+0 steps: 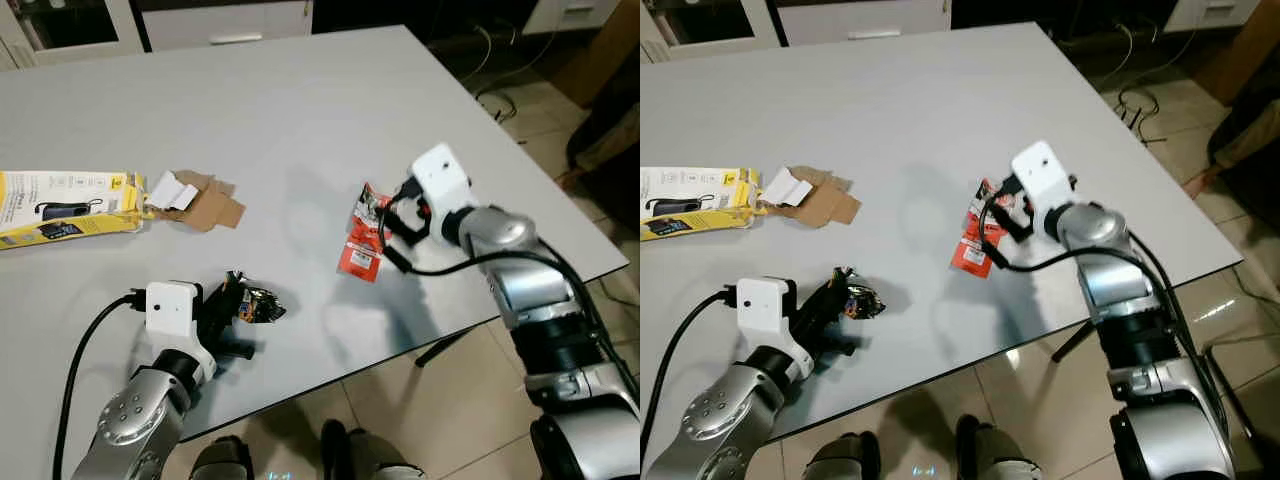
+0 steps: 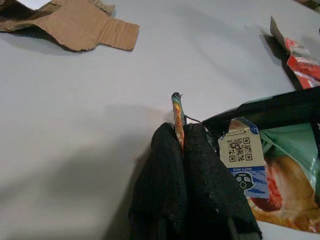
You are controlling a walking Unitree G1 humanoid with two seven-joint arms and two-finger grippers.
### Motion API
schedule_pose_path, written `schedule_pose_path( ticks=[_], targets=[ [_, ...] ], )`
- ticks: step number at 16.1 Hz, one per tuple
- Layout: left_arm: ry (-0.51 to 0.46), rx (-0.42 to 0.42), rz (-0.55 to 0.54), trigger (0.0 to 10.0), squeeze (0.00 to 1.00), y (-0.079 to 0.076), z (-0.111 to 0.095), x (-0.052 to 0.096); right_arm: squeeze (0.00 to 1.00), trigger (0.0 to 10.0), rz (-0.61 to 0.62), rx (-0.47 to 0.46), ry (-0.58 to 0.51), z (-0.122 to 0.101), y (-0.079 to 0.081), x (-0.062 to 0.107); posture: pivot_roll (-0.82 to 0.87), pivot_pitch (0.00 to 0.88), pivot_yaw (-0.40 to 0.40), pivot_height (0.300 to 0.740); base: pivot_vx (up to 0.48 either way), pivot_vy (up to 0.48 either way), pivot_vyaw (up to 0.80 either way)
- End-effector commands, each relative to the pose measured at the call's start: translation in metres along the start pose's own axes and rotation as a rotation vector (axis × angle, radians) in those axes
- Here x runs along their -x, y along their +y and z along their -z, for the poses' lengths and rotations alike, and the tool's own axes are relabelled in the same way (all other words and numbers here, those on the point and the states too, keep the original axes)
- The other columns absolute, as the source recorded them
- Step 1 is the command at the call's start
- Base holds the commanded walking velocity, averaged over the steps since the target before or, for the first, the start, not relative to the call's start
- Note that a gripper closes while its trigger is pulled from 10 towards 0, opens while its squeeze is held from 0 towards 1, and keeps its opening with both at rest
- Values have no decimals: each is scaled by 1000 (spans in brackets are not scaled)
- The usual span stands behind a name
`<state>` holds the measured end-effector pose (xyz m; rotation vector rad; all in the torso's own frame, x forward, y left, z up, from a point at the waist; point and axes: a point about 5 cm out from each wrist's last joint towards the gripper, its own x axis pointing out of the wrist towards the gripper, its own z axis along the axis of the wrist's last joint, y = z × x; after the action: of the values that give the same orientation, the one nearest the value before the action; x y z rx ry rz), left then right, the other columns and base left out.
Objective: Picking trash to rubbish bin
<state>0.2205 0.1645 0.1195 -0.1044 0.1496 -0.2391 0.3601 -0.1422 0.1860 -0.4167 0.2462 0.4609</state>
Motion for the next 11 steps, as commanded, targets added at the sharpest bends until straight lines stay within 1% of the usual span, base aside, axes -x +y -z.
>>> schedule_pose_path(
  ticks=[1,2,3,6,7,9,11],
  targets=[
    [26,3,9,10000,0,-3,7,0,0,10000,-22,-11,0,-1,2,2,-25,148,-90,740,0,0,0],
    [23,8,8,10000,0,-4,7,-1,0,10000,-44,-56,23,6,5,1,-23,146,-94,740,0,0,0],
    [21,11,5,10000,0,-5,8,0,0,10000,-55,-80,43,12,5,1,-20,148,-97,740,0,0,0],
    [21,13,0,10000,0,-4,8,1,0,10000,-75,-106,74,19,3,3,-19,155,-101,740,0,0,0],
    [20,14,-2,10000,0,-4,9,2,0,10000,-90,-129,86,21,4,4,-20,156,-102,740,0,0,0],
    [20,15,-3,10000,0,-4,9,2,0,10000,-117,-172,94,23,10,3,-20,158,-104,740,0,0,0],
    [21,21,-4,10000,0,-6,9,3,0,10000,-194,-289,103,26,27,-1,-13,164,-106,740,0,0,0]
  ],
)
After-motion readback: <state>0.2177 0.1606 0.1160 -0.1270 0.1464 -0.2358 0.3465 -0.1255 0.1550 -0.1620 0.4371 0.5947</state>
